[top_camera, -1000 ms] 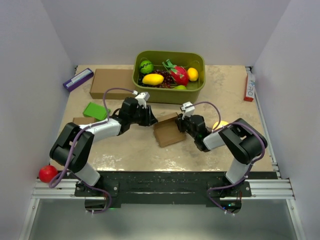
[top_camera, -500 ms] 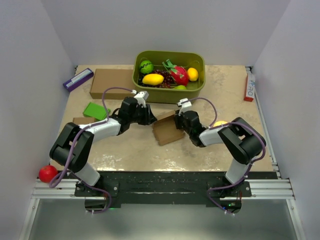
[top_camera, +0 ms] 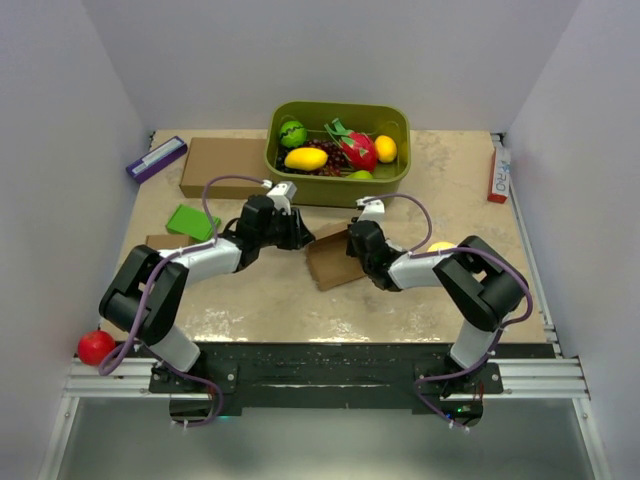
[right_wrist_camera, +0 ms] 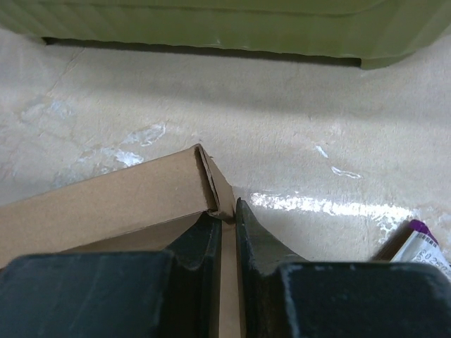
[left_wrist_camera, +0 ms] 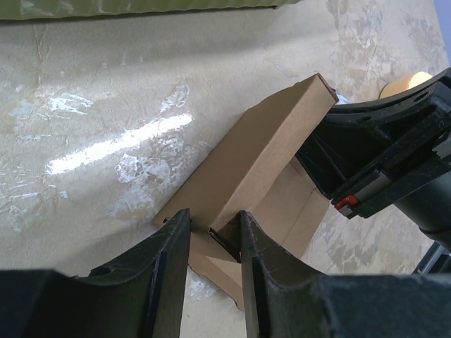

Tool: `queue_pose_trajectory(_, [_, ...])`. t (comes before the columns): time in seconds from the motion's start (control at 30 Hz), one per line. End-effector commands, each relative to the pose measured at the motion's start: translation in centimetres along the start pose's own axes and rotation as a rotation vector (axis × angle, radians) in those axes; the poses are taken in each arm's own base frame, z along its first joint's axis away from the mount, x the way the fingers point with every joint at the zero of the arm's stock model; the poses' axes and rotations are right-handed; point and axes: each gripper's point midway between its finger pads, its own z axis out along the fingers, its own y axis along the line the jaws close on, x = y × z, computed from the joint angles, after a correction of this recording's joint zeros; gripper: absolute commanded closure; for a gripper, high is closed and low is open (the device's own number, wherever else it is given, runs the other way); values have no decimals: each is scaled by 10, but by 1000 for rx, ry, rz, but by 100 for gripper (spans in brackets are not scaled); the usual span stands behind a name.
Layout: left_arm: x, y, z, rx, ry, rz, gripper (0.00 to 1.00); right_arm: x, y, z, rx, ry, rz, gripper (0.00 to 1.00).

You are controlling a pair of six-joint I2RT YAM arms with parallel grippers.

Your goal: Fold the paper box

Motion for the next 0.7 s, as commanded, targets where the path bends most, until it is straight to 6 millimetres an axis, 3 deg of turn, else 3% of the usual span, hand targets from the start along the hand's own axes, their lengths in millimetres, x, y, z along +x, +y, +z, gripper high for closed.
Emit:
queue_pose_trajectory(0.0, [0,-17,-7,67,-5,-2,69,32,-37,0,189,86,47,100])
queue_pose_trajectory(0.3, [1,-17,-6,78,-9,-17,69,50,-46,0,243,140,73,100])
queue_pose_trajectory(0.67, [-2,-22,-9,96,-29,-19,70,52,-67,-10,344,134,55,100])
